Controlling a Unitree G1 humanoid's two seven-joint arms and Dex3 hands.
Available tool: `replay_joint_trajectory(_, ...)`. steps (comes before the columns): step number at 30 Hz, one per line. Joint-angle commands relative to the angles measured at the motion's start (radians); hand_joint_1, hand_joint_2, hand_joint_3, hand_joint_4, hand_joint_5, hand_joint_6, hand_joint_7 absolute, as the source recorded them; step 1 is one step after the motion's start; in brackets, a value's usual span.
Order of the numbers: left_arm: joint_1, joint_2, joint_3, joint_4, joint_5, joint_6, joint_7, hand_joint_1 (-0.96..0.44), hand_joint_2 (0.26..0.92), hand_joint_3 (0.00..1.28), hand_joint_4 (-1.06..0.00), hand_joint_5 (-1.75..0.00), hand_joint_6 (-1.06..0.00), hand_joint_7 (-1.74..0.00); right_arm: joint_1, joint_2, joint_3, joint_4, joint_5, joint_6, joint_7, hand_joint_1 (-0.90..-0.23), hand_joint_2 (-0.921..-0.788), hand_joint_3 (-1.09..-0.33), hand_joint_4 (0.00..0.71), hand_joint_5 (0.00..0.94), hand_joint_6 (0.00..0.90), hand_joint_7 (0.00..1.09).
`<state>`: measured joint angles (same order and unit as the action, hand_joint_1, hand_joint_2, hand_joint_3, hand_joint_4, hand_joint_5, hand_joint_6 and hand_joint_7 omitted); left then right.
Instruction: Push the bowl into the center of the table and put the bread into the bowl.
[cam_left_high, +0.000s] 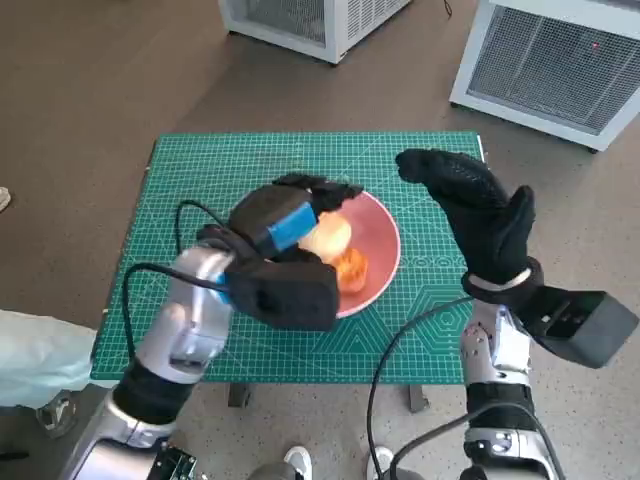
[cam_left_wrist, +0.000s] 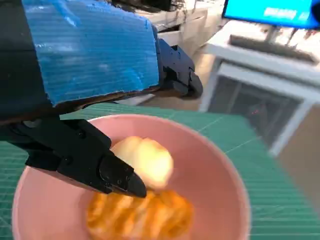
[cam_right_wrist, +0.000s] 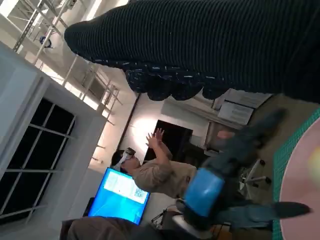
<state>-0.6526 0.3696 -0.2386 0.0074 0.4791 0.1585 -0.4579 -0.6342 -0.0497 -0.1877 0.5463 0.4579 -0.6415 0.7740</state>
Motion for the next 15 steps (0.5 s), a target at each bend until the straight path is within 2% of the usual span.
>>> replay_joint_trajectory(1, 0.031, 0.004, 0.069, -0.047, -0.113, -0.029, -0.017, -0.27, 0.873, 0.01, 0.00, 0.00, -0.17, 0.00, -0.004, -0.011, 0.001, 0.002, -0.005, 0.016, -0.009, -0.711, -0.921, -0.750, 0.201, 0.000, -0.001, 0.59)
replay_joint_trajectory(9, 0.092, 0.007, 0.175, -0.092, -0.278, -0.086, -0.008, -0.27, 0.882, 0.01, 0.00, 0.00, -0.14, 0.00, -0.008, -0.016, 0.005, -0.021, -0.008, 0.026, -0.021, -0.704, -0.921, -0.755, 0.201, 0.001, -0.001, 0.59)
replay_joint_trajectory(15, 0.131, -0.015, 0.263, -0.080, -0.432, -0.173, -0.006, -0.30, 0.891, 0.01, 0.00, 0.00, -0.13, 0.00, -0.013, -0.024, 0.008, -0.051, -0.010, 0.047, -0.039, -0.702, -0.921, -0.759, 0.204, 0.002, -0.001, 0.59)
